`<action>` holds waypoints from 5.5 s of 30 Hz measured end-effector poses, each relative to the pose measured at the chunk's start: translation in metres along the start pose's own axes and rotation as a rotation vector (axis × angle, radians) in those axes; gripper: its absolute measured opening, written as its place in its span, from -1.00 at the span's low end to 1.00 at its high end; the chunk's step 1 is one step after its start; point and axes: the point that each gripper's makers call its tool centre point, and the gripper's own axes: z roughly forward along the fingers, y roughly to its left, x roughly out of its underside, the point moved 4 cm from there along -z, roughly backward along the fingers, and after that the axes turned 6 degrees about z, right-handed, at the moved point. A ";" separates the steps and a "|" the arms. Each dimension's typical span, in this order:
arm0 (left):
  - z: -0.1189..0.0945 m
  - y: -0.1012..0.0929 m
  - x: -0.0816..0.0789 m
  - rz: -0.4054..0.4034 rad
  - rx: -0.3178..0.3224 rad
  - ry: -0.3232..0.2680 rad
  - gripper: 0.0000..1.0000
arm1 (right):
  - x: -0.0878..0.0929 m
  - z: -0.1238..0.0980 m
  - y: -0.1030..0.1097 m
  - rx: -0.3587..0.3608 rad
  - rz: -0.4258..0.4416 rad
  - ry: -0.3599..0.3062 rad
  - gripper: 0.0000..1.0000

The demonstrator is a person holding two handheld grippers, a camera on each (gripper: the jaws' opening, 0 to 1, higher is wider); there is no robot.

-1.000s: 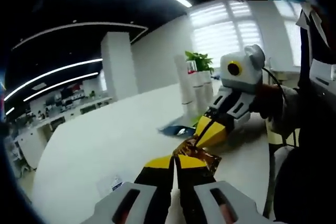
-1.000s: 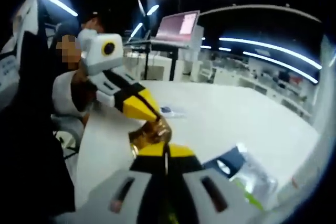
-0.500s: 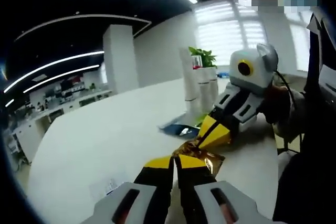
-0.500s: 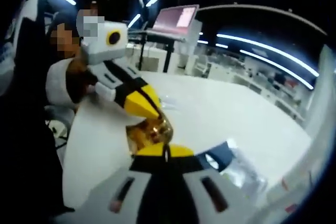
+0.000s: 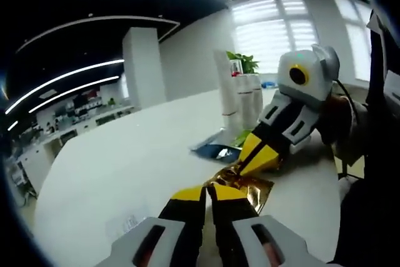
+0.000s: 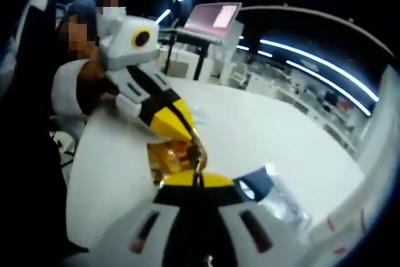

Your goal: Arrange the skincare products in the storage area until every visible bottle or jar stands upright without overlapping.

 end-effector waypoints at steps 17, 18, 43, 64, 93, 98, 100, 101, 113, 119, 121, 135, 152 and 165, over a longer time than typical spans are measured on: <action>-0.003 -0.005 -0.002 0.095 -0.011 0.005 -0.70 | 0.001 0.002 -0.001 -0.001 -0.041 0.017 -0.97; -0.003 -0.007 -0.003 0.100 -0.008 0.004 -0.74 | 0.001 0.002 -0.001 -0.001 -0.042 0.018 -0.97; 0.007 -0.014 0.007 0.075 0.032 0.059 -1.00 | 0.001 0.003 -0.003 0.047 0.039 0.044 -0.93; 0.009 -0.012 0.008 0.059 0.034 0.046 -1.00 | -0.004 0.001 0.010 -0.004 0.024 0.045 -1.00; -0.001 -0.012 0.005 0.045 0.030 0.052 -0.96 | -0.015 -0.007 0.012 -0.025 0.092 0.035 -1.00; -0.007 -0.003 -0.004 -0.010 0.034 0.017 -0.94 | -0.023 -0.005 0.003 -0.017 0.116 0.034 -1.00; -0.012 0.004 -0.005 -0.007 0.014 0.025 -0.93 | -0.028 -0.002 0.002 -0.028 0.146 0.021 -1.00; -0.016 0.009 -0.005 -0.012 0.001 0.029 -0.92 | -0.031 0.000 0.002 -0.035 0.165 0.009 -1.00; -0.051 0.050 0.023 -0.093 -0.133 0.121 -0.67 | -0.052 0.042 -0.001 -0.131 0.310 -0.027 -0.59; -0.062 0.058 0.037 -0.135 -0.162 0.148 -0.71 | -0.052 0.064 0.002 -0.175 0.322 0.007 -0.48; -0.064 0.060 0.041 -0.142 -0.167 0.157 -0.75 | -0.051 0.070 0.003 -0.182 0.322 0.012 -0.48; -0.063 0.064 0.050 -0.212 -0.136 0.186 -1.00 | -0.045 0.097 -0.003 -0.211 0.316 0.075 -0.31; -0.069 0.066 0.055 -0.233 -0.123 0.200 -1.00 | -0.061 0.111 -0.004 -0.281 0.471 0.023 -0.44; -0.068 0.066 0.057 -0.239 -0.143 0.182 -1.00 | -0.071 0.105 -0.010 -0.352 0.671 -0.091 -0.85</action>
